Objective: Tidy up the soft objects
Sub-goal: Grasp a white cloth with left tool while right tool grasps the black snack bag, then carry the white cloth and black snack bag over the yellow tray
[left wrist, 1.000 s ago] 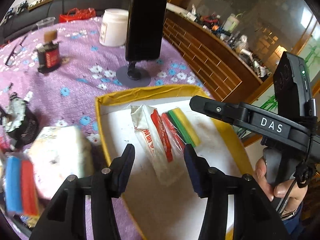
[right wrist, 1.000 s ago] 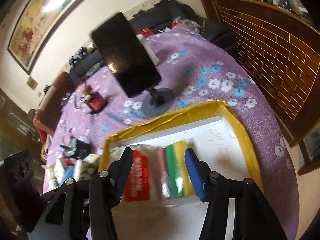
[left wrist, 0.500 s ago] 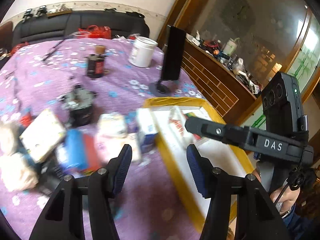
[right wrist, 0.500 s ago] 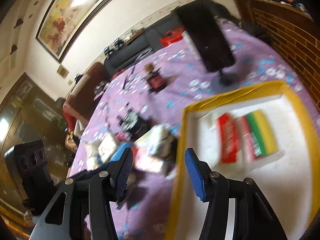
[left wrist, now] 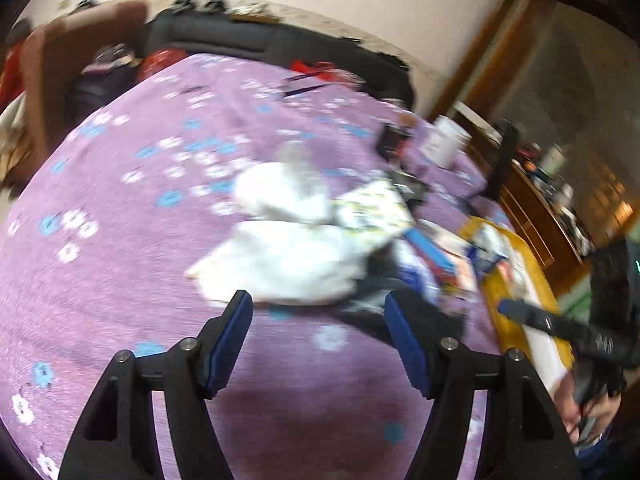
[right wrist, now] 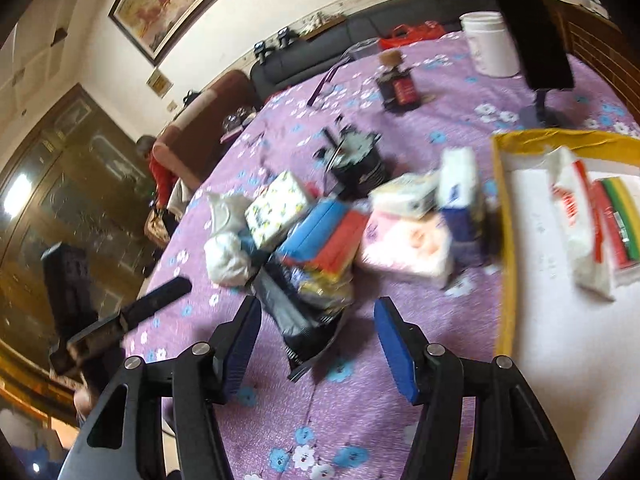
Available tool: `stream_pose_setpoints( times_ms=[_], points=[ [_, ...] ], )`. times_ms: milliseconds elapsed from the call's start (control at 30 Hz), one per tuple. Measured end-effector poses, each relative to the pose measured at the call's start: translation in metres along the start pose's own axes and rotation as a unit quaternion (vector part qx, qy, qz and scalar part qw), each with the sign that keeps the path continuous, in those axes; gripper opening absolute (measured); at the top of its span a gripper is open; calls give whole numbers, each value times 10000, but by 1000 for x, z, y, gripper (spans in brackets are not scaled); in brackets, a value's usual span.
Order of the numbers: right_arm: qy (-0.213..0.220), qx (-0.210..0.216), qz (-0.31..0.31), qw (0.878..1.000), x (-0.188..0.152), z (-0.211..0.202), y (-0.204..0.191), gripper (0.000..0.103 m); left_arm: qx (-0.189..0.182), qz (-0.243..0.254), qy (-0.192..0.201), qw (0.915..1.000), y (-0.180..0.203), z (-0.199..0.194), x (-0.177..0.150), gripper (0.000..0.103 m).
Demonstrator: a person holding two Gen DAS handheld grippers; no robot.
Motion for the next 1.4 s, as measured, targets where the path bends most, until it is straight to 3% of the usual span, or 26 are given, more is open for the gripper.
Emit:
stream_pose_setpoints(
  times_ms=[67, 233, 300, 333, 367, 467, 633, 800, 1000, 1133, 1300, 1400],
  points=[
    [-81, 48, -30, 10000, -7, 8, -4, 64, 66, -120, -6, 9999, -11, 10, 4, 82],
    [-158, -4, -169, 9997, -14, 16, -11, 64, 102, -188, -381, 9990, -14, 48, 1, 85],
    [-124, -14, -271, 9996, -12, 15, -15, 64, -42, -247, -433, 9987, -9, 61, 0, 84],
    [-110, -25, -346, 9993, -12, 14, -17, 64, -55, -256, -426, 9988, -7, 64, -1, 72],
    [-102, -36, -406, 9991, -11, 13, -19, 64, -56, -249, -446, 9987, -6, 65, -2, 45],
    [-98, 55, -684, 9976, -11, 13, -29, 65, -313, -270, -514, 9978, 3, 58, -8, 19],
    [-194, 19, -1280, 9916, -16, 26, -42, 69, -503, -220, -471, 9974, 0, 23, -24, 18],
    [-399, -150, -1248, 9913, -22, 51, -30, 69, -543, -280, -403, 9973, -13, -2, -31, 18],
    [-852, 481, -1692, 9807, -59, 47, -72, 69, -446, -415, -342, 9976, -31, -7, -29, 18],
    [-683, -111, -2069, 9759, -49, 55, -66, 69, -453, -490, -338, 9972, -34, -2, -29, 18],
    [-707, -180, -1938, 9783, -41, 72, -66, 74, -463, -413, -334, 9975, -32, -2, -31, 18],
    [-837, -139, -1794, 9801, -46, 87, -65, 71, -453, -333, -310, 9979, -28, -2, -31, 18]
  ],
)
Point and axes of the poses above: each gripper's, at about its wrist camera, not at the fingertips, and z roughly the way its jaws point, y to its right, x to its top, the point moved 10 cm from there along z, roughly the way its jaws point, and after that the axes turned 13 degrees about y, right-handed, at the moved point
